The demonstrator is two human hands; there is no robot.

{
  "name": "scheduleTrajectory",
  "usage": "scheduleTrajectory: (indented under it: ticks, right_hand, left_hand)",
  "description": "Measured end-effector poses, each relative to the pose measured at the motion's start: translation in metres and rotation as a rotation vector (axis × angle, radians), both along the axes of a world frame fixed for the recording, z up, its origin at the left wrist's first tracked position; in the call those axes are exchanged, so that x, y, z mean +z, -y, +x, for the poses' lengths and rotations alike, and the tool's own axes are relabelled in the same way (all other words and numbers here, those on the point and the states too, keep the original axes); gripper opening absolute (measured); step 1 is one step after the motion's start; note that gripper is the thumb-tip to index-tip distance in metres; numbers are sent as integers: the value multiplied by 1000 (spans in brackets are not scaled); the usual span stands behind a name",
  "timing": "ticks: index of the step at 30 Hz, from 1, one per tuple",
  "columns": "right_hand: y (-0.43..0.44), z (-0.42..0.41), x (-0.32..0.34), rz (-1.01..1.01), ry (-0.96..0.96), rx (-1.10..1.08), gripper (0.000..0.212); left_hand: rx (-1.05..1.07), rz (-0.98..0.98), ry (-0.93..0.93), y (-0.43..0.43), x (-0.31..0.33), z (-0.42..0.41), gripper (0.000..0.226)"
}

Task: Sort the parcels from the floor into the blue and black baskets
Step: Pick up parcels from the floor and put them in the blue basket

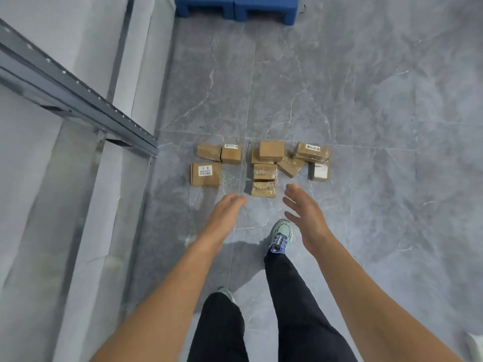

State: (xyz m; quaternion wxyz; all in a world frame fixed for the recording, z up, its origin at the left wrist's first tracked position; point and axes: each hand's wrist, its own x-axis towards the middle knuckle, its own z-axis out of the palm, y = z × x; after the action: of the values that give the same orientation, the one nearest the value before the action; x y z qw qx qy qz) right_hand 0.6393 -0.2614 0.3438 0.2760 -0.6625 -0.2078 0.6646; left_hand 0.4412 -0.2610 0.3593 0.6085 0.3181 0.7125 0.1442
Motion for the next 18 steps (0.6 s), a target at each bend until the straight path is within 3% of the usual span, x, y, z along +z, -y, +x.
scheduleTrajectory:
  ticks: [6, 16, 18]
  right_hand:
    - [-56, 26, -98, -125, 16, 9, 61]
    - [-111, 25, -328, -288, 77, -12, 63]
    - [-115, 23, -367, -313, 97, -17, 65]
  left_hand:
    - [-29, -100, -17, -61, -94, 22, 23]
    - [-66, -321, -39, -124, -327, 35, 25]
    - [-94, -338, -28, -134, -367, 35, 36]
